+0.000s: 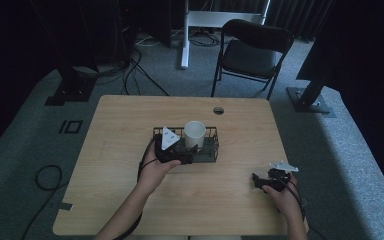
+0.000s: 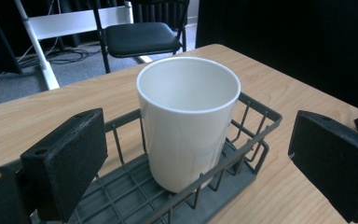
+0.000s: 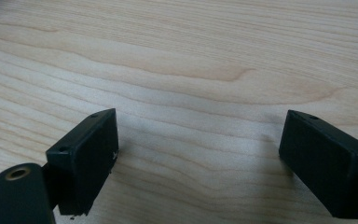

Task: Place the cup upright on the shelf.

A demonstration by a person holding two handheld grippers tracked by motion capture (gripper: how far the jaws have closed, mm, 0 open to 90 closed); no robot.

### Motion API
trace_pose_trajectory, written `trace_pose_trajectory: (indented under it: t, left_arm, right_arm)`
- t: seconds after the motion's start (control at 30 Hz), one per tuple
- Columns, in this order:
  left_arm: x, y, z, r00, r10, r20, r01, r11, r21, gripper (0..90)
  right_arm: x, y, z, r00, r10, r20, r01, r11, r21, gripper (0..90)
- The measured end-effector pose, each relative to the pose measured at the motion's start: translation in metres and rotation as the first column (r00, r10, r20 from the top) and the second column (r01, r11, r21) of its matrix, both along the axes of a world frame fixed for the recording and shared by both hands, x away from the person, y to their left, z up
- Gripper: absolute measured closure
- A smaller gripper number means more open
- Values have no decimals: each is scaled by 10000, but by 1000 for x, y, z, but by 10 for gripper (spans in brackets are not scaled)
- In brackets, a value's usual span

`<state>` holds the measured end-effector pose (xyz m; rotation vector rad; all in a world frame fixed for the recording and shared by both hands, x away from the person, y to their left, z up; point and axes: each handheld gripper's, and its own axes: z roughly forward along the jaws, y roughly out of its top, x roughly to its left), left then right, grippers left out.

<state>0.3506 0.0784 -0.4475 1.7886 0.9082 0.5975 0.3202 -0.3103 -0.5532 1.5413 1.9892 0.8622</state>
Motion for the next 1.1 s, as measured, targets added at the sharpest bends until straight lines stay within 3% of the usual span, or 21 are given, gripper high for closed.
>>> trace_pose_trajectory:
  t: [0.5, 0.97, 1.1]
  left_arm:
    - [-16, 33, -6, 9996, 279, 38, -279, 9996, -76, 50]
    - [-37, 63, -9, 9987, 517, 42, -513, 9966, -642, 50]
    - [-47, 70, -9, 9968, 763, 217, -756, 9966, -312, 50]
  right_arm:
    - [0, 0, 0, 10000, -6, -14, 6, 10000, 10, 114]
    - [0, 0, 0, 10000, -9, -30, 9, 10000, 7, 114]
    - [0, 0, 0, 10000, -10, -21, 10, 10000, 12, 114]
